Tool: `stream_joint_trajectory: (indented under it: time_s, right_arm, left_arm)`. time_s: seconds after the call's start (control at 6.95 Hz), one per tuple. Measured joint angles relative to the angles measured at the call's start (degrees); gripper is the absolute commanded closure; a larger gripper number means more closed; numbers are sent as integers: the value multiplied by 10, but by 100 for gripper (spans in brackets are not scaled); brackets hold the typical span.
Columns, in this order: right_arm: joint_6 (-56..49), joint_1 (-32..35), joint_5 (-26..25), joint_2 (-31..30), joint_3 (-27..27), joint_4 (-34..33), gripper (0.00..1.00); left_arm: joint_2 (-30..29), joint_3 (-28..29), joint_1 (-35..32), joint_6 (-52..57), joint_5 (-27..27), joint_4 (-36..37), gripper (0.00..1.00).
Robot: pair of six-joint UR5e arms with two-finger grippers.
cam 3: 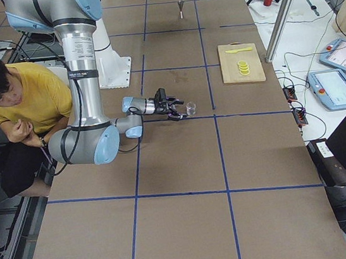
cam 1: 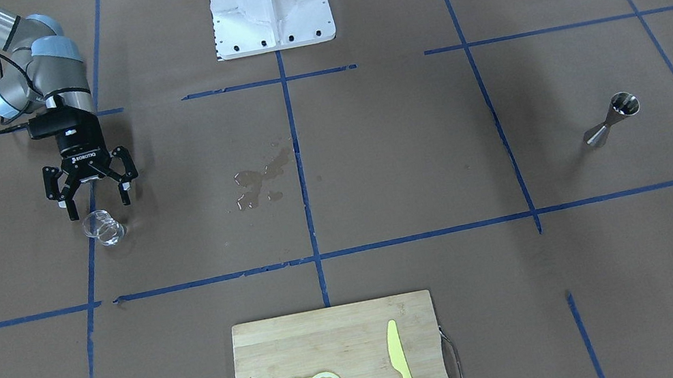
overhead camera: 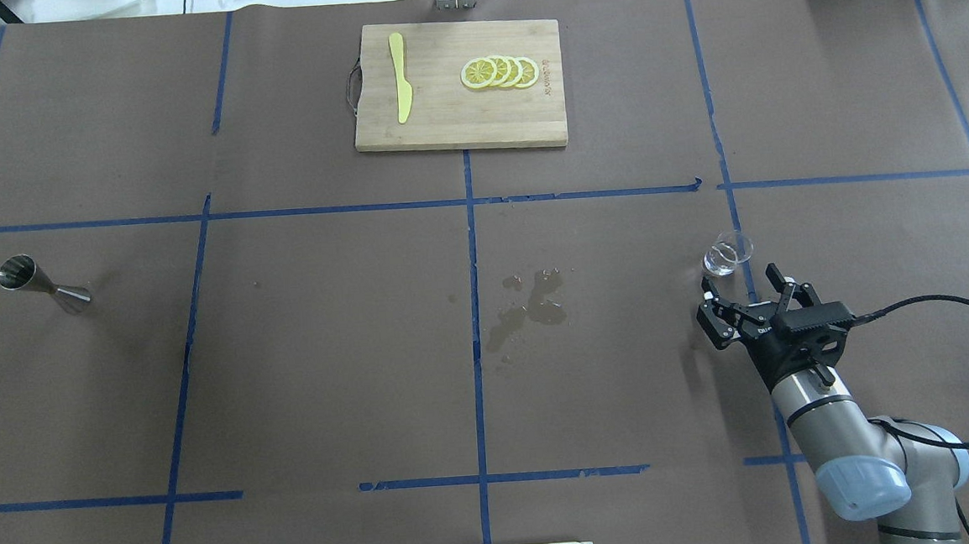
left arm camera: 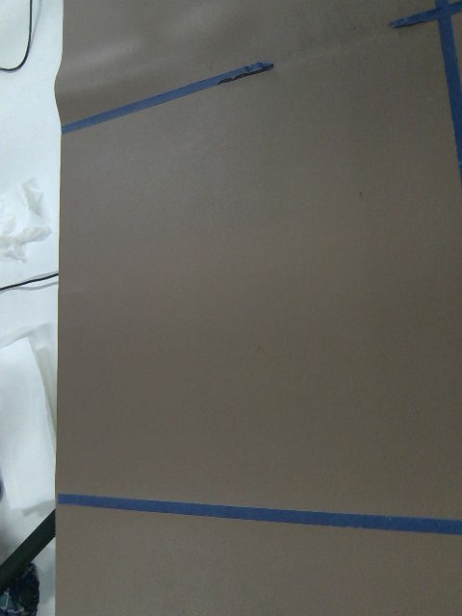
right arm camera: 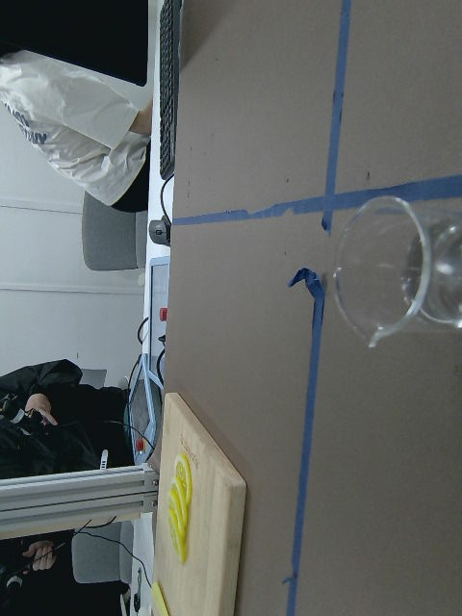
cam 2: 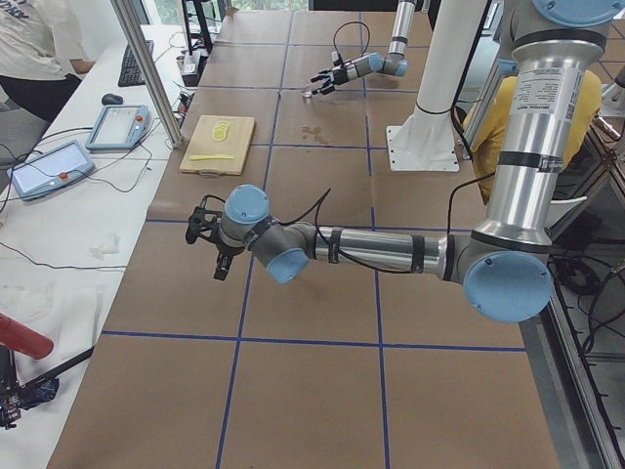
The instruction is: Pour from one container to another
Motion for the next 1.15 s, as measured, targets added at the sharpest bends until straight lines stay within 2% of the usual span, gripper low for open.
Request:
stream_joint_trajectory:
  time_s: [0.43, 0.86, 1.15]
  right_arm:
    - [4, -38, -17, -60, 45, 10, 0]
    - [1, -49, 5, -180, 47, 127, 0]
    - [-9, -29, 46, -218, 20, 198, 0]
  left_arm:
    - [0, 0, 0, 0, 0, 1, 0]
    - [0, -1, 0, 0, -1, 0, 0]
    - [1, -3, 0, 0, -1, 0, 0]
